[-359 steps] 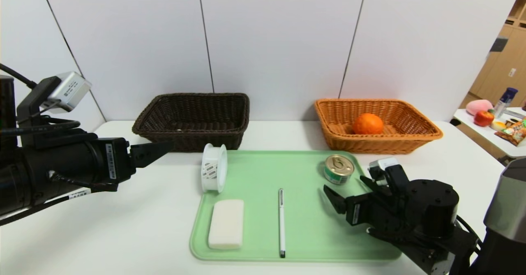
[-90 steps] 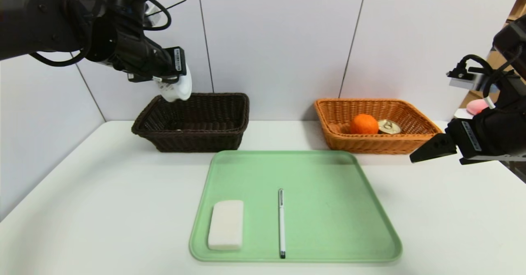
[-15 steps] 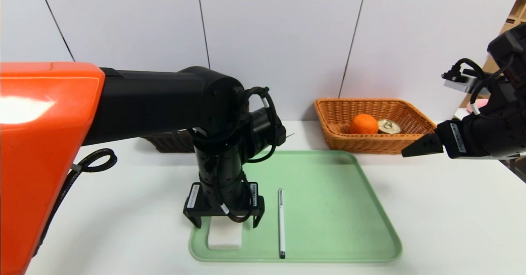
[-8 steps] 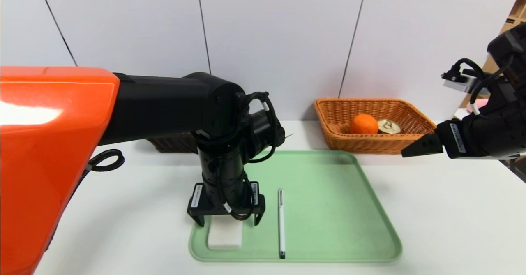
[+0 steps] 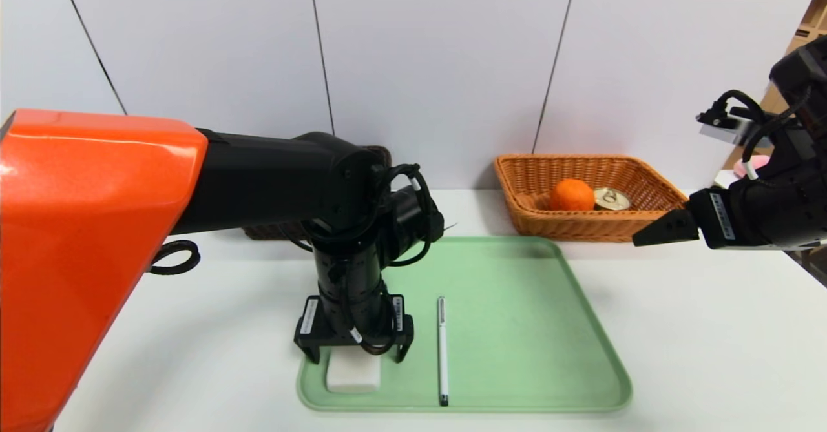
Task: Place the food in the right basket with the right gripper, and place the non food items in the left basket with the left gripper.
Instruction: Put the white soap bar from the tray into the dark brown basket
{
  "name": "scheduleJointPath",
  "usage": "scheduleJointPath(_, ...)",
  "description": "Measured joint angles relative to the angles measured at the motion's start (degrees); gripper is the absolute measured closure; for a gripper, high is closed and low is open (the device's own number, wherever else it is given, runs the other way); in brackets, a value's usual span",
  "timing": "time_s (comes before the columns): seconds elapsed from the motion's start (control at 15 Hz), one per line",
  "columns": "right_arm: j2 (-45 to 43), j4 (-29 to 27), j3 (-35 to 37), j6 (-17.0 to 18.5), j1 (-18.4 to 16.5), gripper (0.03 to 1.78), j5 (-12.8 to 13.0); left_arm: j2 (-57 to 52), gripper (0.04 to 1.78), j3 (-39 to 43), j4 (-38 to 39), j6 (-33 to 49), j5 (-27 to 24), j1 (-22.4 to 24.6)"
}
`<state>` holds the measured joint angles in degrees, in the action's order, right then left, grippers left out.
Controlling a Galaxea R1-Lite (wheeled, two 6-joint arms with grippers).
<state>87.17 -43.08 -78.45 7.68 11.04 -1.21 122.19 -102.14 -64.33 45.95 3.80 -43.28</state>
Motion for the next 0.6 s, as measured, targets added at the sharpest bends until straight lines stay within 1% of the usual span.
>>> scheduleJointPath(0.07,0.0,0.0,0.1,0.0,0.0,0.1,0.0,0.0,0.13,0.0,0.0,-0.4,0.0,0.1)
scheduleJointPath(0.27,-0.3,0.0,0.3,0.0,0.0,0.1,0.0,0.0,0.61,0.2,0.0,-0.7,0.0,0.2)
scheduleJointPath(0.33,-0.4,0.0,0.3,0.0,0.0,0.1,-0.1,0.0,0.74,0.2,0.0,-0.7,0.0,0.1)
scheduleJointPath(0.4,-0.5,0.0,0.4,0.0,0.0,0.1,-0.1,0.0,0.81,0.2,0.0,-0.7,0.0,0.1)
scheduleJointPath(0.6,-0.8,0.0,0.5,0.0,0.0,0.1,-0.2,-0.1,0.84,0.1,0.0,-0.8,-0.1,0.1)
